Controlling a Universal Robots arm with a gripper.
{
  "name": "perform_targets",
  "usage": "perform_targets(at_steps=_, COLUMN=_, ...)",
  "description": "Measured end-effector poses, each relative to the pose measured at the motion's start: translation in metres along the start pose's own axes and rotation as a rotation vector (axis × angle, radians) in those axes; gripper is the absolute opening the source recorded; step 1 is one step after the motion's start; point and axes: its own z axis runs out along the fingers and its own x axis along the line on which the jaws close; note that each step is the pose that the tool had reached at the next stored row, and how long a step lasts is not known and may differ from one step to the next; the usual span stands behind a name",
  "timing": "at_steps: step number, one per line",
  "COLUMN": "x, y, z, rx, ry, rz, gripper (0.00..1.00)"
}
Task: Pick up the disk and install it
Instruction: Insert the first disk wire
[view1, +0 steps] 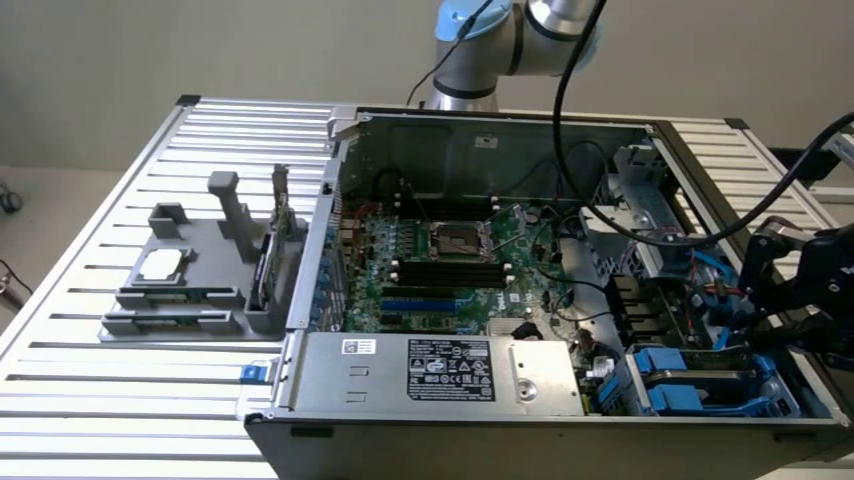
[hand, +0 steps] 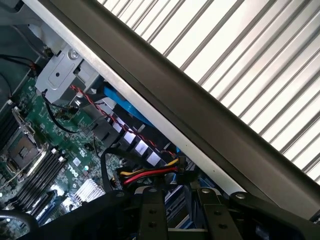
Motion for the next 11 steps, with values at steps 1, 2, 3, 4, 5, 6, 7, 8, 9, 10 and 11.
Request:
perform_targets(at_steps=1, x=0.0000, y=0.0000, z=0.0001, rx=0.0001, ry=-0.0001, rz=0.000, gripper=0.30)
perform_targets(at_steps=2, x=-0.0001, y=-0.0001, z=0.0004, rx=0.0000, ry=0.0001, rz=0.000, gripper=0.30)
perform_targets(at_steps=3, x=-0.0002, y=-0.0001, z=0.0007, rx=-0.0001, ry=0.0002, rz=0.000, gripper=0.30)
perform_targets(at_steps=4, x=-0.0003, y=-0.0001, z=0.0011, rx=-0.0002, ry=0.0003, rz=0.000, gripper=0.30)
perform_targets(at_steps=5, x=-0.0004, y=-0.0002, z=0.0015, rx=-0.0004, ry=0.0006, rz=0.000, gripper=0.30)
perform_targets(at_steps=6, x=-0.0005, y=-0.0002, z=0.0020, rx=-0.0007, ry=0.0009, rz=0.000, gripper=0.30)
perform_targets(at_steps=7, x=-0.0006, y=-0.0002, z=0.0022, rx=-0.0009, ry=0.0011, rz=0.000, gripper=0.30)
perform_targets(at_steps=8, x=-0.0007, y=-0.0002, z=0.0026, rx=-0.0011, ry=0.0013, rz=0.000, gripper=0.30)
perform_targets(at_steps=9, x=-0.0007, y=-0.0002, z=0.0028, rx=-0.0013, ry=0.0016, rz=0.000, gripper=0.30)
perform_targets(at_steps=10, x=-0.0008, y=-0.0002, z=0.0030, rx=-0.0014, ry=0.0018, rz=0.000, gripper=0.30)
perform_targets(at_steps=11, x=-0.0009, y=-0.0002, z=0.0031, rx=-0.0016, ry=0.0019, rz=0.000, gripper=0.30)
